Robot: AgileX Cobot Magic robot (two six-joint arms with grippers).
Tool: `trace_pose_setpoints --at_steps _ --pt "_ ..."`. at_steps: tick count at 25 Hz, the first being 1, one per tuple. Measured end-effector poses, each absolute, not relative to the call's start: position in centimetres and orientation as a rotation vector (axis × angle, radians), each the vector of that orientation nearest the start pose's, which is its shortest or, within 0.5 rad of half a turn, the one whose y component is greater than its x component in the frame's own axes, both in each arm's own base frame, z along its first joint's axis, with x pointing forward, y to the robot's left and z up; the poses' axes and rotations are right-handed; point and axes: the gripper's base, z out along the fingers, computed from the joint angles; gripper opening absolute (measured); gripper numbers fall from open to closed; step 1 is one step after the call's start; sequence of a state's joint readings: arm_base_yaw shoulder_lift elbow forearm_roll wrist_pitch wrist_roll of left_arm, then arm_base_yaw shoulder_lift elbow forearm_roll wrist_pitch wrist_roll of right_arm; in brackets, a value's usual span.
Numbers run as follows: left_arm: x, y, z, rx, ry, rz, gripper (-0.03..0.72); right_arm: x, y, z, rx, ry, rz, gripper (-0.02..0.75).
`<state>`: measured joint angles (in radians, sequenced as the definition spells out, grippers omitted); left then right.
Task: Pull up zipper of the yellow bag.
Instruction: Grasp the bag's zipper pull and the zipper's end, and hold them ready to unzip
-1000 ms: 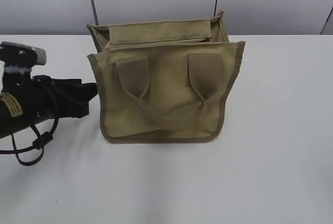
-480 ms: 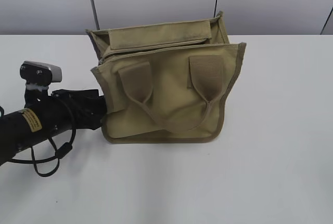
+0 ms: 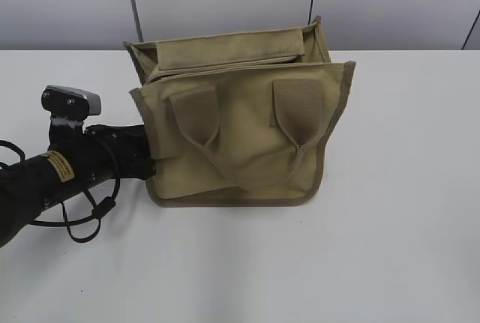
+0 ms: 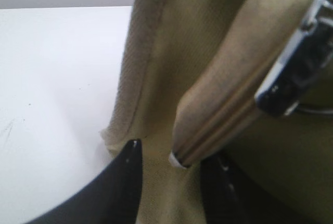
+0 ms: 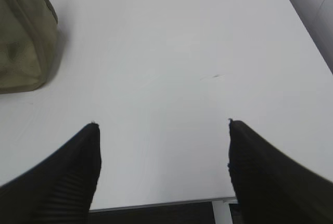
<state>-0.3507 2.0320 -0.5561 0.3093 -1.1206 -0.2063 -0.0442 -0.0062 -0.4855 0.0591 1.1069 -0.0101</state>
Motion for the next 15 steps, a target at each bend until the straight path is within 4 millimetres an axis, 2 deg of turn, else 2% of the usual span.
trace_pose_setpoints --at_steps 9,11,15 --pt "28.64 -12.64 9.06 0.420 1.830 -0.497 0.055 -0.60 0.68 26.98 0.030 2.096 0.064 0.559" --pt "28.66 -12.67 9.19 0.419 1.816 -0.502 0.026 -0.60 0.68 26.98 0.030 2.096 0.064 0.559" --pt "28.41 -12.55 9.41 0.414 1.809 -0.502 0.020 -0.60 0.68 26.98 0.030 2.096 0.064 0.559"
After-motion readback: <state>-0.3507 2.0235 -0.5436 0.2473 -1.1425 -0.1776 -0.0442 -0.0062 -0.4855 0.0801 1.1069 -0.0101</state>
